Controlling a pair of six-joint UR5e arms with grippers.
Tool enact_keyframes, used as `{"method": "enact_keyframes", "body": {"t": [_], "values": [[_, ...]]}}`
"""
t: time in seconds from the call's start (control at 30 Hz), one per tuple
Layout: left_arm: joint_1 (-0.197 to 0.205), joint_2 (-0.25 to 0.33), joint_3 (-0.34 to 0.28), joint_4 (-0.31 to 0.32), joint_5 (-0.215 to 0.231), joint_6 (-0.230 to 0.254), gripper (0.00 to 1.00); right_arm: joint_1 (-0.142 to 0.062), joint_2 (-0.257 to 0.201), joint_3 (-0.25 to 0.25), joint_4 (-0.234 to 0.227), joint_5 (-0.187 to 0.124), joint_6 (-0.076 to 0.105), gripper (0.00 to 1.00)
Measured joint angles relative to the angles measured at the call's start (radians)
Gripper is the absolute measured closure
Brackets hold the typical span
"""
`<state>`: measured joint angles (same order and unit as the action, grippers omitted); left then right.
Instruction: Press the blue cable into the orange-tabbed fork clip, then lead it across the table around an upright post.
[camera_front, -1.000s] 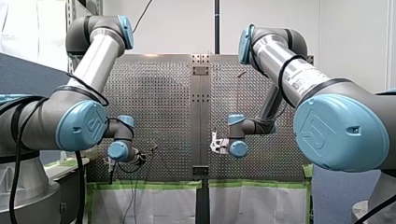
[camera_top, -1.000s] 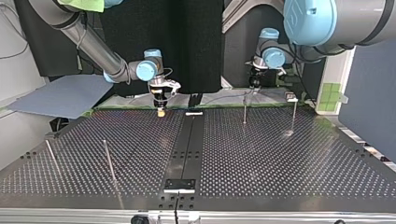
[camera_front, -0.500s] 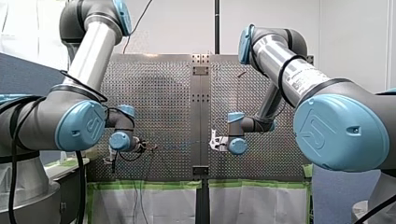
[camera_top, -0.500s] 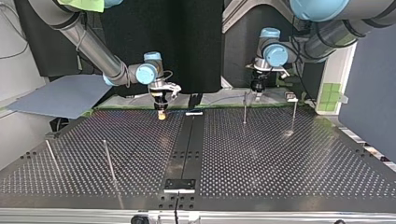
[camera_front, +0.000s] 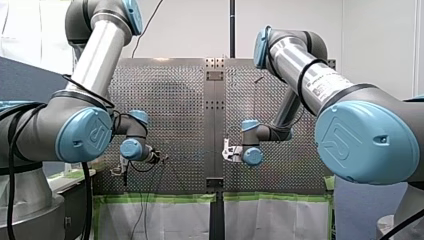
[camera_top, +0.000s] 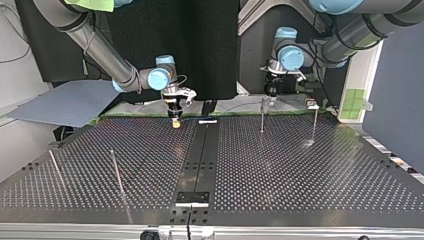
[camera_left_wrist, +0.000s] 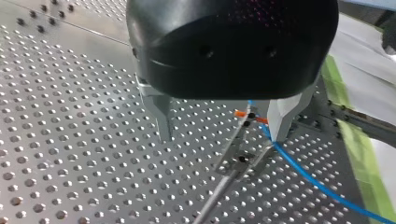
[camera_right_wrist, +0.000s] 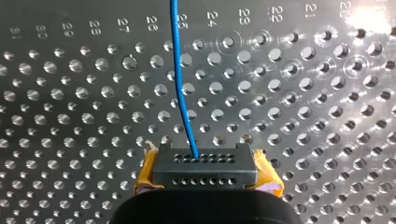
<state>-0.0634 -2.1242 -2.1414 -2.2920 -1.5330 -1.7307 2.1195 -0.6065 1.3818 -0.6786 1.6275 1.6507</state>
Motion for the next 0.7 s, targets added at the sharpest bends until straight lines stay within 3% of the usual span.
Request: {"method": "enact_keyframes", "body": {"t": [0.3,0.7], "values": [[-0.027,0.0,0.0,-0.074,-0.065,0.058,0.0,0.001,0.006,0.0,0.015,0.0,-0.002,1.0],[-0.041,0.0,0.0,-0.099,-0.06,0.036,0.0,0.001,0.014,0.0,0.015,0.0,0.0,1.0]]}}
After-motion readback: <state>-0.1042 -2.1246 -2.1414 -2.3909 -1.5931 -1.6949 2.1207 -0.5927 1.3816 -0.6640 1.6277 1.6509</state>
